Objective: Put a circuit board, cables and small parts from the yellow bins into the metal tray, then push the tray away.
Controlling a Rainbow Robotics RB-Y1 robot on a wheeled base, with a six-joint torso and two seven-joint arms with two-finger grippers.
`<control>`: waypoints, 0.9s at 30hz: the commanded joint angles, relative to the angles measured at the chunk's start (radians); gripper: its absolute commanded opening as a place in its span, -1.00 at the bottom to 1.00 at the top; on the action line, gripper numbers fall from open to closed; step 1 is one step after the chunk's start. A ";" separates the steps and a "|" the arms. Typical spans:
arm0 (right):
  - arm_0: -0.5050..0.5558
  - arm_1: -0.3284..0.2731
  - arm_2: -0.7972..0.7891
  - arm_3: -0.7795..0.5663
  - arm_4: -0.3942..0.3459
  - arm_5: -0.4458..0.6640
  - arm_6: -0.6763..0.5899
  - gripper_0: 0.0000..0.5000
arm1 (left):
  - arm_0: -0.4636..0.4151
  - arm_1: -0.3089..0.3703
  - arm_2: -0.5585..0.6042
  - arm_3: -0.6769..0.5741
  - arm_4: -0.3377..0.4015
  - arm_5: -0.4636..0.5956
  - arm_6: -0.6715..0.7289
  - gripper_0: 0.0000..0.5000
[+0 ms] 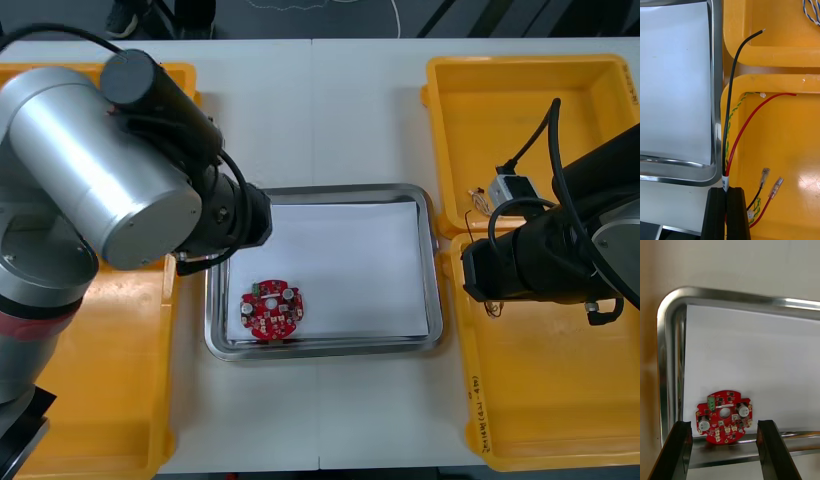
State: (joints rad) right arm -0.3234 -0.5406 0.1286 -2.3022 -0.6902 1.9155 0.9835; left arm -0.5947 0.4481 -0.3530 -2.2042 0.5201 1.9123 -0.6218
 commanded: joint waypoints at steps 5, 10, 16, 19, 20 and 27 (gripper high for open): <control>-0.042 0.010 0.029 -0.014 -0.023 0.004 0.004 -1.00 | -0.036 0.101 0.106 -0.091 0.078 0.008 -0.035 1.00; -0.083 0.007 0.075 -0.008 -0.034 0.004 0.119 -1.00 | -0.054 0.176 0.140 -0.083 0.144 0.008 -0.033 1.00; -0.138 0.007 0.157 0.006 -0.040 0.004 0.207 -1.00 | -0.089 0.259 0.183 -0.008 0.219 0.008 -0.050 1.00; -0.169 0.010 0.200 0.027 -0.037 0.004 0.259 -1.00 | -0.111 0.307 0.192 0.038 0.253 0.008 -0.065 1.00; -0.175 0.011 0.207 0.030 -0.035 0.004 0.271 -1.00 | -0.116 0.316 0.195 0.047 0.258 0.008 -0.068 1.00; -0.246 0.031 0.342 0.092 0.037 -0.036 0.423 -1.00 | -0.136 0.396 0.230 0.159 0.298 0.008 -0.131 1.00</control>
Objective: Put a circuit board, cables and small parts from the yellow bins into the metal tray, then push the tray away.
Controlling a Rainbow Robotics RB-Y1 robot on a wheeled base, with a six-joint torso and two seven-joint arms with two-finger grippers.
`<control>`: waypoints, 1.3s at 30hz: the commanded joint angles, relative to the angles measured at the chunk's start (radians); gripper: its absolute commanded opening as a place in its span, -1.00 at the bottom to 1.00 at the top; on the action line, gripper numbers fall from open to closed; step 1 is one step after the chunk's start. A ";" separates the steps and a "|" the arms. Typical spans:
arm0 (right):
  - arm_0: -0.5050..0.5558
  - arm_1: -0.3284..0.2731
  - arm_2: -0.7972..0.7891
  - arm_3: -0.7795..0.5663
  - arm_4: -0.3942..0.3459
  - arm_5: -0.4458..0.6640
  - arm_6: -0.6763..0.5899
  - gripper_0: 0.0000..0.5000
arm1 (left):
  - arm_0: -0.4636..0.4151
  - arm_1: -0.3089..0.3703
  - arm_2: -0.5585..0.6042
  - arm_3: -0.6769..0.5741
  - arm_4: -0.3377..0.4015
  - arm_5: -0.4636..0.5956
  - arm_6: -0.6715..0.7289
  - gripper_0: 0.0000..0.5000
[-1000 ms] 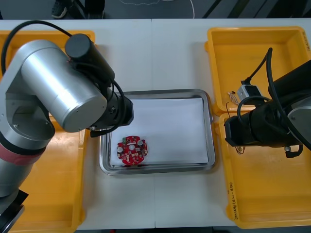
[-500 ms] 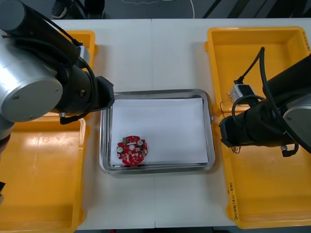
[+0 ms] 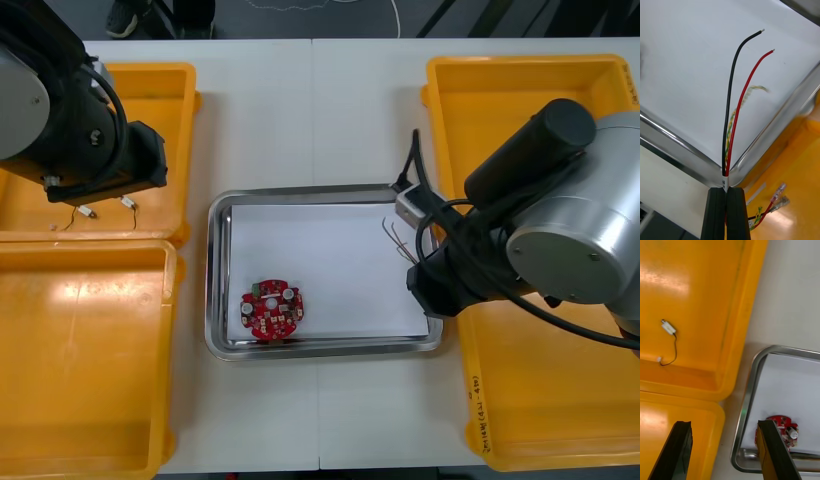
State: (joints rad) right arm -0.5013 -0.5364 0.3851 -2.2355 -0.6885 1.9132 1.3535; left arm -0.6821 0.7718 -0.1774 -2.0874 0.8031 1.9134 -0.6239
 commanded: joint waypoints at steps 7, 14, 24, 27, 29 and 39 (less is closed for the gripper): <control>-0.103 0.049 0.198 0.071 0.103 -0.125 0.167 -1.00 | -0.048 0.109 0.108 0.156 0.011 0.006 -0.261 1.00; -0.121 0.046 0.311 0.103 0.173 -0.195 0.231 -1.00 | -0.048 0.156 0.138 0.257 0.025 0.006 -0.379 1.00; -0.129 0.029 0.400 0.154 0.242 -0.247 0.288 -1.00 | -0.047 0.196 0.167 0.383 0.031 0.003 -0.522 1.00; -0.129 0.029 0.417 0.166 0.257 -0.278 0.328 -1.00 | -0.048 0.199 0.171 0.420 0.030 -0.030 -0.543 1.00; -0.129 0.029 0.425 0.172 0.268 -0.280 0.355 -1.00 | -0.047 0.199 0.171 0.443 0.030 -0.059 -0.550 1.00; -0.129 0.001 0.485 0.203 0.296 -0.336 0.381 -1.00 | -0.048 0.199 0.168 0.553 0.033 -0.178 -0.629 1.00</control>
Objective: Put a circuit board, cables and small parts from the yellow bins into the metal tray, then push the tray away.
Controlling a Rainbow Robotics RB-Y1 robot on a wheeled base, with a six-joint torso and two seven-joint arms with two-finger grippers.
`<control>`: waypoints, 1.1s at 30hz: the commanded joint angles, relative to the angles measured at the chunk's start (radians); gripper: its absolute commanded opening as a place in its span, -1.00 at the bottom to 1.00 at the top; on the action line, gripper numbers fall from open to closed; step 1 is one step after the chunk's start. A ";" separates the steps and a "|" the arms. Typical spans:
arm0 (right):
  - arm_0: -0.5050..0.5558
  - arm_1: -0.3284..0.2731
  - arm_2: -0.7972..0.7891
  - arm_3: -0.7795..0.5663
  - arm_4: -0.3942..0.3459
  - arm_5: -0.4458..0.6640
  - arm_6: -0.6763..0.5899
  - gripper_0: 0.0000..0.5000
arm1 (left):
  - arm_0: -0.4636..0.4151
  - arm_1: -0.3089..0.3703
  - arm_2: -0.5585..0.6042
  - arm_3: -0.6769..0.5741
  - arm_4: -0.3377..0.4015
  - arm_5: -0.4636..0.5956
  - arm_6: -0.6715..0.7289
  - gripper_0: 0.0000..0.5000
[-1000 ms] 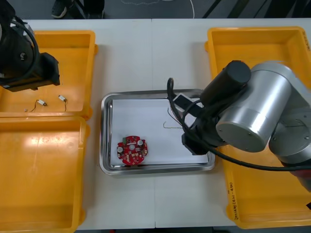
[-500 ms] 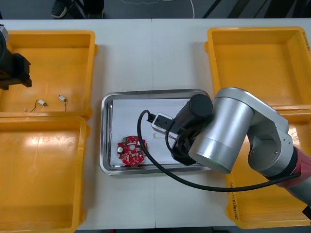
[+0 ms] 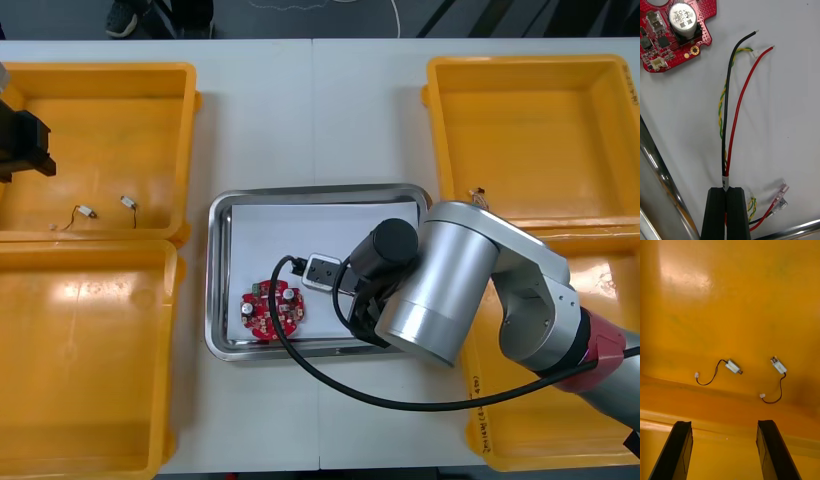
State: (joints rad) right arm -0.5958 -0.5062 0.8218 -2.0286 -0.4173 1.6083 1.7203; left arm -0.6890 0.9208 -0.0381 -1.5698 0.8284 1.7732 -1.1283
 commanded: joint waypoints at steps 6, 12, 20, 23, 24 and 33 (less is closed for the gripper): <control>-0.035 -0.035 0.073 0.024 0.040 -0.074 0.024 -1.00 | -0.041 0.050 -0.003 0.112 0.017 -0.107 -0.196 1.00; -0.035 -0.043 0.089 0.027 0.055 -0.087 0.033 -1.00 | -0.041 0.047 -0.060 0.142 0.032 -0.169 -0.206 1.00; -0.035 -0.046 0.092 0.027 0.066 -0.088 0.038 -0.72 | -0.041 -0.003 -0.078 0.220 0.041 -0.236 -0.212 1.00; -0.035 -0.046 0.092 0.027 0.077 -0.091 0.036 0.36 | -0.040 -0.016 -0.086 0.228 0.034 -0.242 -0.212 1.00; -0.035 -0.046 0.092 0.027 0.078 -0.094 0.033 0.71 | -0.041 -0.019 -0.091 0.231 0.032 -0.248 -0.211 1.00; -0.039 -0.046 0.092 0.021 0.092 -0.099 0.030 1.00 | -0.041 -0.059 -0.095 0.275 0.012 -0.324 -0.212 1.00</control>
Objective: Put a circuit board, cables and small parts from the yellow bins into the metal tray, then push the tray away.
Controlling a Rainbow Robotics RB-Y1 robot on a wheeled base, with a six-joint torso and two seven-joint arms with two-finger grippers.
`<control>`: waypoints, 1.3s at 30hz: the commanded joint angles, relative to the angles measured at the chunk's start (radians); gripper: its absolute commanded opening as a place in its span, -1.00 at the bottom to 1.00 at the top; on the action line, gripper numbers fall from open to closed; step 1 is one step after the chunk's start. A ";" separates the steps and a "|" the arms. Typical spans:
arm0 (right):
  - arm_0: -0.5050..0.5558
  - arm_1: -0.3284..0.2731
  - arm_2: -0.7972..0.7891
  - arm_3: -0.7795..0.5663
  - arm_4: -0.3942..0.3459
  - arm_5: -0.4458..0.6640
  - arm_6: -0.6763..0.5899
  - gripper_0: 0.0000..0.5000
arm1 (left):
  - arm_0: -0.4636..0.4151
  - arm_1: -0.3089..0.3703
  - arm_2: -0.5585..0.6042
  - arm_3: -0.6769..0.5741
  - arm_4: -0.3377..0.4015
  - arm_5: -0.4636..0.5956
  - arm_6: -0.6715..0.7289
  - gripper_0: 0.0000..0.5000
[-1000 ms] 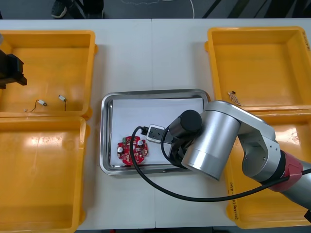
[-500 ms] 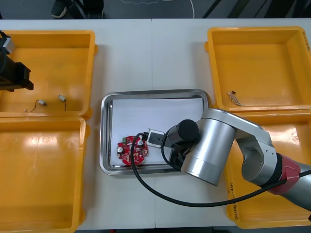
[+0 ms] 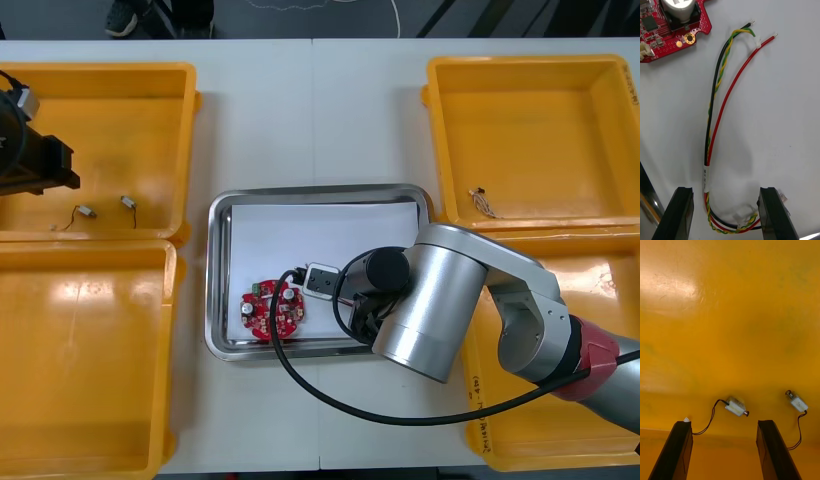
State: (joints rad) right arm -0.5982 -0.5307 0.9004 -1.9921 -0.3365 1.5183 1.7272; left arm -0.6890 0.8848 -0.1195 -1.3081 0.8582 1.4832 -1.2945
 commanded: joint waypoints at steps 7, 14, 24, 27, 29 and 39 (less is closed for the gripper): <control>-0.054 -0.022 -0.038 -0.039 -0.019 0.020 0.029 1.00 | -0.041 -0.056 -0.014 0.053 -0.033 -0.070 -0.054 1.00; -0.078 -0.022 -0.193 -0.068 -0.127 0.115 0.031 1.00 | -0.040 -0.087 -0.017 0.085 -0.053 -0.081 -0.058 1.00; -0.120 -0.020 -0.460 -0.086 -0.295 0.303 0.006 1.00 | -0.040 -0.092 -0.060 0.093 -0.067 -0.084 -0.052 1.00; -0.138 -0.020 -0.538 -0.086 -0.325 0.365 0.000 1.00 | -0.041 -0.095 -0.066 0.102 -0.065 -0.087 -0.054 1.00; -0.149 -0.020 -0.592 -0.086 -0.337 0.402 -0.009 1.00 | -0.040 -0.096 -0.072 0.112 -0.067 -0.095 -0.055 1.00; -0.186 -0.025 -0.704 -0.056 -0.348 0.402 -0.152 1.00 | -0.040 -0.107 -0.077 0.128 -0.077 -0.101 -0.054 0.96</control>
State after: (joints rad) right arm -0.7322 -0.5311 0.2380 -2.0413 -0.6777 1.9153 1.6332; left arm -0.6891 0.7937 -0.1818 -1.1793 0.7955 1.3938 -1.2945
